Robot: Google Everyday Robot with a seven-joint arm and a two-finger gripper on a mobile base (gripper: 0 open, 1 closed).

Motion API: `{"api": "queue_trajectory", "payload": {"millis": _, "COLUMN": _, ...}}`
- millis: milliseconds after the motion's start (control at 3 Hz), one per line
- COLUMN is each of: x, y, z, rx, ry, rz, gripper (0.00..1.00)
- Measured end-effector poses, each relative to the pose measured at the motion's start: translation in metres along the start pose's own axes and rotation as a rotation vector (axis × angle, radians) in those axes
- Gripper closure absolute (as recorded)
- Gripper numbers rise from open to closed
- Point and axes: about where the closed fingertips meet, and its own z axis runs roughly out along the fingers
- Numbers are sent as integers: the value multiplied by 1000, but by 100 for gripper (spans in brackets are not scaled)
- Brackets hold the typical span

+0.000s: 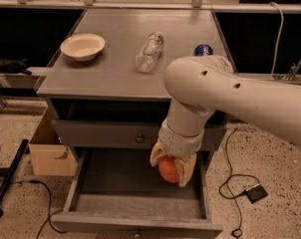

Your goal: Place apple into middle drawer

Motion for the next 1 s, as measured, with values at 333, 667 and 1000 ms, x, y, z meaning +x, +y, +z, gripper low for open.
{"api": "queue_trajectory", "payload": {"millis": 333, "x": 27, "y": -21, "z": 64, "rx": -41, "ry": -53, "rz": 12, "gripper": 100}}
{"api": "queue_trajectory", "payload": {"millis": 667, "x": 44, "y": -25, "z": 98, "rx": -58, "ry": -89, "rz": 34, "gripper": 100}}
{"api": "queue_trajectory", "payload": {"millis": 1000, "x": 44, "y": -24, "z": 102, "rx": -63, "ry": -95, "rz": 36, "gripper": 100}}
